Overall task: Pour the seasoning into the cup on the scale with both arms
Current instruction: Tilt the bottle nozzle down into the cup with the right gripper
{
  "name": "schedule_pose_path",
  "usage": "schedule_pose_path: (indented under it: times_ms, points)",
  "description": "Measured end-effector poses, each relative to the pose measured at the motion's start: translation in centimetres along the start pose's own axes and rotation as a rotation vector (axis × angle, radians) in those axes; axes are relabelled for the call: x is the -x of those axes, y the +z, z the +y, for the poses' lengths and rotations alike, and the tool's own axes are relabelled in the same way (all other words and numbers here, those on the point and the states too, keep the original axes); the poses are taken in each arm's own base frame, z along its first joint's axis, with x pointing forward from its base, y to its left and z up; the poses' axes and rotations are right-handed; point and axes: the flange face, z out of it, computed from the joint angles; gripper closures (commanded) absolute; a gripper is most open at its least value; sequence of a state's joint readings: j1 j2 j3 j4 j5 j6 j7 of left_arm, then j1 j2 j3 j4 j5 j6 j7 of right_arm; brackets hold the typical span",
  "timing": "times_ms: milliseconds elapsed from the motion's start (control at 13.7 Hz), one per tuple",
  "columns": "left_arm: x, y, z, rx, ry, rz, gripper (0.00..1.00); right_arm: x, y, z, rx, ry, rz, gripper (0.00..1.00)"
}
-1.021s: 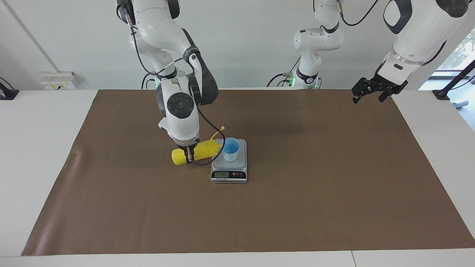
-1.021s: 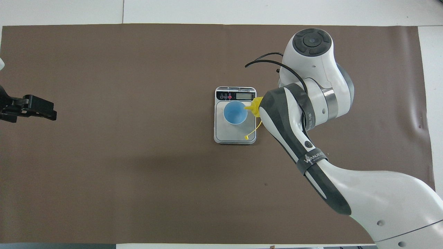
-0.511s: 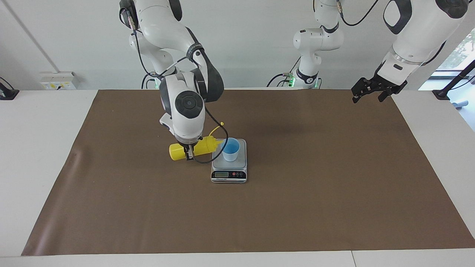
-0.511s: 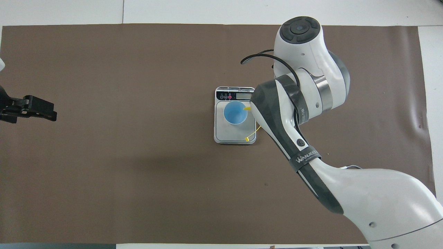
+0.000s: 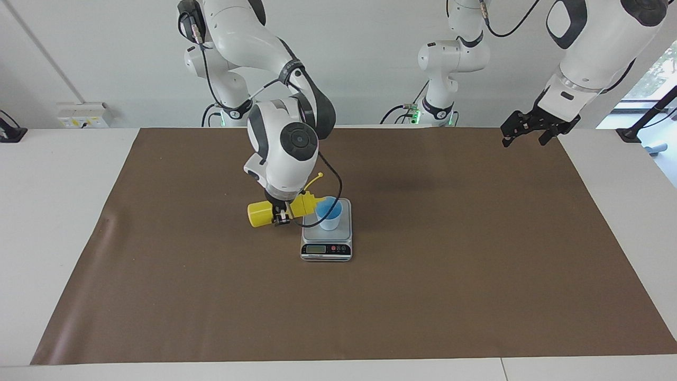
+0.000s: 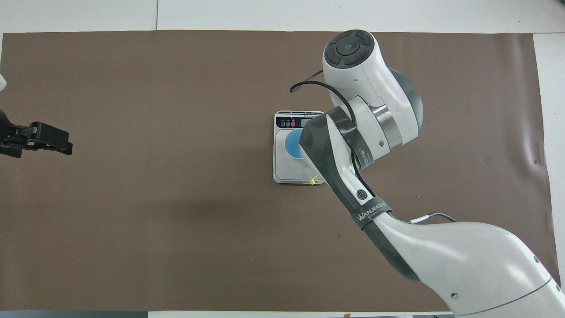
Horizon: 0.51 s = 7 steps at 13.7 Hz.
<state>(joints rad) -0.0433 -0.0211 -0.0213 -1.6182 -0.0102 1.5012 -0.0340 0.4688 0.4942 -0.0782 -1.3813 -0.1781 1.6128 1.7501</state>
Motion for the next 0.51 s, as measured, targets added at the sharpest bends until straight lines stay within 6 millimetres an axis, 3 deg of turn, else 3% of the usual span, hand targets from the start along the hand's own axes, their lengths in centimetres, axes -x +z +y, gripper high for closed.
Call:
schedule_pose_path:
  times_ms: [511]
  points:
    - [0.0, 0.0, 0.0, 0.0, 0.0, -0.001, 0.0, 0.0, 1.8, -0.8, 0.042, 0.075, 0.055, 1.0]
